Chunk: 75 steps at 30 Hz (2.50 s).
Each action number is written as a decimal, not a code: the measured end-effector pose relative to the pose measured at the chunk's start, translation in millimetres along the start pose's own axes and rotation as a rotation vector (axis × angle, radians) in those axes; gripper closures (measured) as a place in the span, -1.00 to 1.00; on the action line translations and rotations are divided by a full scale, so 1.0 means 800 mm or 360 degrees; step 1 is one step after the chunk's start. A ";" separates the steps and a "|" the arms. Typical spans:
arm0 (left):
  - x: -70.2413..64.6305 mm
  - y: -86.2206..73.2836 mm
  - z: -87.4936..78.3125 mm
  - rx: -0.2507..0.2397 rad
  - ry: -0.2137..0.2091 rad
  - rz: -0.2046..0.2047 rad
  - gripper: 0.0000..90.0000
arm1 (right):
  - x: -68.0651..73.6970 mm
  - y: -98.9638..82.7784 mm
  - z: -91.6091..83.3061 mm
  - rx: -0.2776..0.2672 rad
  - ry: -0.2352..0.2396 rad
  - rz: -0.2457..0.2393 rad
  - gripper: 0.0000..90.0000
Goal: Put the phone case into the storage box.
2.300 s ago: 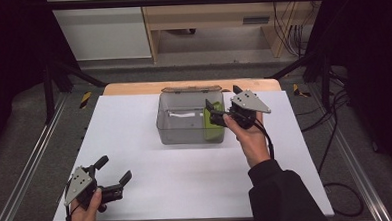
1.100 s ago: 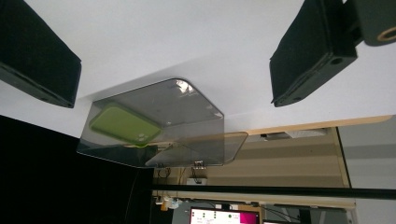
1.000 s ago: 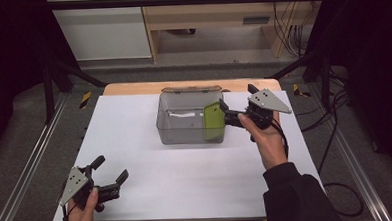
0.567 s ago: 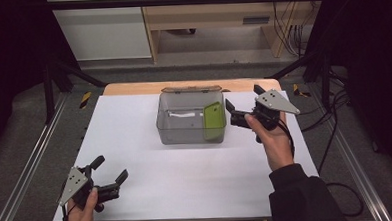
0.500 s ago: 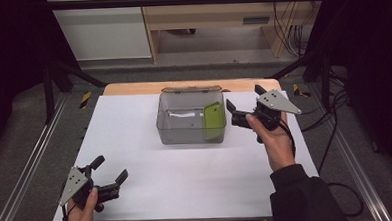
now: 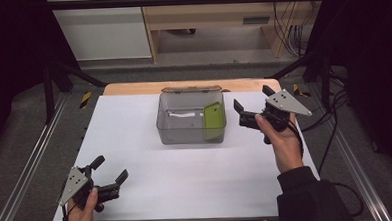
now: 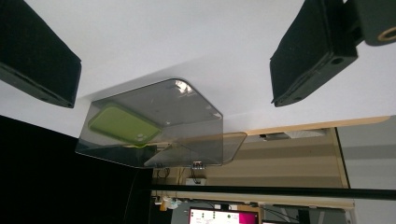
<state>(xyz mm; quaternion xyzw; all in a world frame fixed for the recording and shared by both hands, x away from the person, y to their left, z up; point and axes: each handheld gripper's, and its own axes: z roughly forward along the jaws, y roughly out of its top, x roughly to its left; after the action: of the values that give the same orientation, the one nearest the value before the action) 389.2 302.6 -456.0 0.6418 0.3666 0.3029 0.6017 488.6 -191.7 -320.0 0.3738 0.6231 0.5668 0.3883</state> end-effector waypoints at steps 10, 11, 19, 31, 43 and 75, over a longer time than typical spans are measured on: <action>0.000 0.000 0.000 0.0000 0.0001 0.0000 -0.96 | -0.010 0.002 -0.010 -0.0010 -0.0014 0.0013 -0.96; 0.000 0.000 0.000 0.0000 0.0001 0.0000 -0.96 | -0.011 0.002 -0.011 -0.0011 -0.0014 0.0013 -0.96; 0.000 0.000 0.000 0.0000 0.0001 0.0001 -0.96 | -0.016 0.003 -0.019 -0.0012 -0.0023 0.0004 -0.97; 0.001 0.000 0.000 0.0001 0.0000 0.0002 -0.96 | -0.026 0.004 -0.029 -0.0011 -0.0037 0.0011 -0.97; 0.001 0.000 -0.001 -0.0001 -0.0003 0.0003 -0.96 | -0.036 0.001 -0.042 -0.0008 -0.0051 0.0020 -0.97; 0.000 0.000 -0.001 0.0007 -0.0017 0.0022 -0.96 | -0.048 -0.027 -0.073 0.0044 -0.0054 0.0046 -0.97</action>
<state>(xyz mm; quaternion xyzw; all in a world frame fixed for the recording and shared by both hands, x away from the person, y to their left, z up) 388.7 303.1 -456.1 0.6473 0.3596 0.3029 0.5999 451.2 -252.7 -336.1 0.3977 0.6188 0.5572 0.3855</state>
